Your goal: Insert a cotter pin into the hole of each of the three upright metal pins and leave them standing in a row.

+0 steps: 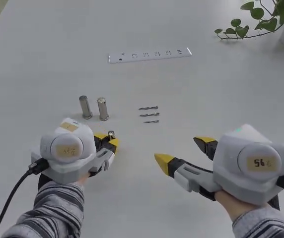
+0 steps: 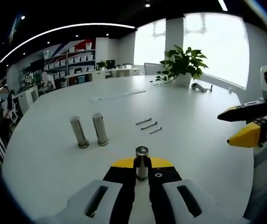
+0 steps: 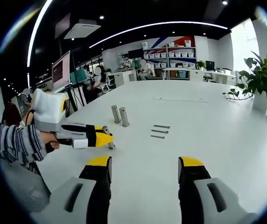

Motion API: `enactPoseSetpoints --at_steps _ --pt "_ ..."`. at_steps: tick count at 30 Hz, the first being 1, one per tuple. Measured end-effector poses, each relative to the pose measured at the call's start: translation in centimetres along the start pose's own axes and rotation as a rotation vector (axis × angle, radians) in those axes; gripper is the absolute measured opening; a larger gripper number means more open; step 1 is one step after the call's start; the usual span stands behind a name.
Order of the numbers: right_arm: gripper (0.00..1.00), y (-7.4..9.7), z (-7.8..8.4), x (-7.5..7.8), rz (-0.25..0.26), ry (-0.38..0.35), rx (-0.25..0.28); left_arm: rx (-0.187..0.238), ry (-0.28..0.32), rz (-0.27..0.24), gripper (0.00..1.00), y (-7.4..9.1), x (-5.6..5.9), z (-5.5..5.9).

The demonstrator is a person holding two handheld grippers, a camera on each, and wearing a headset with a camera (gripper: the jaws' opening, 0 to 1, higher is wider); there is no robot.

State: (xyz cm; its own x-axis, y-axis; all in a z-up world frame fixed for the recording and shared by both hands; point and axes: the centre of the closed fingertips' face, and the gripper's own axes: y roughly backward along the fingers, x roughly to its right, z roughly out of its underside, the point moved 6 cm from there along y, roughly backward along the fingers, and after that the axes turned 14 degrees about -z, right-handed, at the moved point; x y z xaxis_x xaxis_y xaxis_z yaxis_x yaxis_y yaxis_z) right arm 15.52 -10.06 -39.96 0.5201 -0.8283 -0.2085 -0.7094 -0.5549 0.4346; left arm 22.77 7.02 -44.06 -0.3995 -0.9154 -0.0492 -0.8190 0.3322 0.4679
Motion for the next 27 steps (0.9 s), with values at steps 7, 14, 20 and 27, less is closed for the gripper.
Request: enactPoseSetpoints --at_steps 7,14,20,27 --pt "0.52 0.25 0.12 -0.01 0.003 0.005 -0.004 -0.005 0.007 0.010 0.05 0.31 0.57 0.43" --pt "0.50 0.09 0.25 -0.08 -0.005 0.005 -0.014 -0.003 -0.017 0.019 0.06 0.17 0.68 0.44" --pt "0.47 -0.03 0.64 -0.38 -0.036 -0.007 -0.046 -0.009 -0.005 0.014 0.06 0.17 0.81 0.53" --pt "0.45 0.10 0.18 -0.20 -0.048 0.030 -0.067 -0.020 0.010 0.016 0.11 0.30 0.84 0.82"
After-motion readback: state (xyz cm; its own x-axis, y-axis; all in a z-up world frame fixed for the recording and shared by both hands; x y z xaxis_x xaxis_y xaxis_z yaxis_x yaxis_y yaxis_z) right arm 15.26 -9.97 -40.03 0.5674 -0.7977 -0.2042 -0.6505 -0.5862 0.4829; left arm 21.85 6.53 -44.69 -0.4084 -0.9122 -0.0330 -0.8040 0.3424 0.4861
